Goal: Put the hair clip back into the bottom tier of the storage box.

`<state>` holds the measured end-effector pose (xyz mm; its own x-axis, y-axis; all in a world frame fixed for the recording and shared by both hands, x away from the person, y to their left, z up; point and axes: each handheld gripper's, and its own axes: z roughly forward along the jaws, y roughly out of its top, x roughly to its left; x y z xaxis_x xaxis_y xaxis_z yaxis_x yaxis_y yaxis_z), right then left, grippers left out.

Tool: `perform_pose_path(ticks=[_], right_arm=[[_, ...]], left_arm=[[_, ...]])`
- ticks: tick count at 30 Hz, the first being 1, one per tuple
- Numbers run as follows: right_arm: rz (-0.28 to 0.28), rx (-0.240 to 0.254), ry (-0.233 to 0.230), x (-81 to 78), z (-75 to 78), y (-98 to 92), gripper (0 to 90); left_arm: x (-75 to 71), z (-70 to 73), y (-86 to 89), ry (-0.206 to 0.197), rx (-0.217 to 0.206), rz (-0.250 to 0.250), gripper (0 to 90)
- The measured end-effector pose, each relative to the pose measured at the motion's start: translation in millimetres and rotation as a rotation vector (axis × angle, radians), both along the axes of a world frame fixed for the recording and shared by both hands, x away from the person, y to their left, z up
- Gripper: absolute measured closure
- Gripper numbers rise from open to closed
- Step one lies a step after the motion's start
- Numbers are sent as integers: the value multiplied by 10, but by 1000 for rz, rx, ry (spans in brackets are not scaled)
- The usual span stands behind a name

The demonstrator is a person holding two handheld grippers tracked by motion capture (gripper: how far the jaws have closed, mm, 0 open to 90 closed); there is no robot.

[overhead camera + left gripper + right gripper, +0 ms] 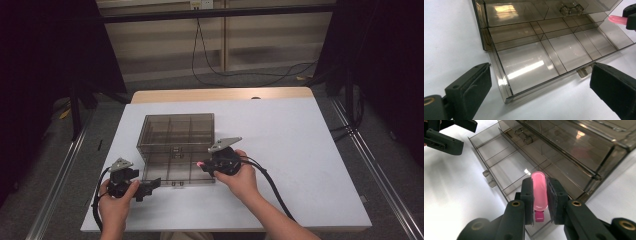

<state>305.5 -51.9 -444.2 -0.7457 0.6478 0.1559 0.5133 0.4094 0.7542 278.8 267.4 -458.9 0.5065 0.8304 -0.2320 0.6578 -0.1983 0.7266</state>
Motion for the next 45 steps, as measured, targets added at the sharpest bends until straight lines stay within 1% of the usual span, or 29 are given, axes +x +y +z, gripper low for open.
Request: perform_pose_path(ticks=[5,7,12,18,21,30,34,41,45], right_arm=[[-3,-14,0,7,-18,27,763],[4,-5,1,14,-27,35,763],[7,-5,1,9,-36,64,763],[10,-13,0,12,-52,83,763],[11,-24,-1,12,-65,91,763],[7,-32,-1,12,-78,102,762],[12,-24,2,15,-84,105,761],[15,-35,5,15,-90,107,759],[15,-29,6,17,-87,103,758]], left_arm=[[1,0,2,-1,-3,0,39],[0,-1,1,0,-3,-1,39],[0,-2,0,-1,-3,0,39],[0,-1,2,3,-1,-5,39],[0,-2,1,0,-5,-1,38],[-4,-1,5,0,-10,4,38],[-5,1,8,-3,-8,4,39],[-13,0,20,1,-7,0,39],[-18,-1,18,4,-4,-2,39]])
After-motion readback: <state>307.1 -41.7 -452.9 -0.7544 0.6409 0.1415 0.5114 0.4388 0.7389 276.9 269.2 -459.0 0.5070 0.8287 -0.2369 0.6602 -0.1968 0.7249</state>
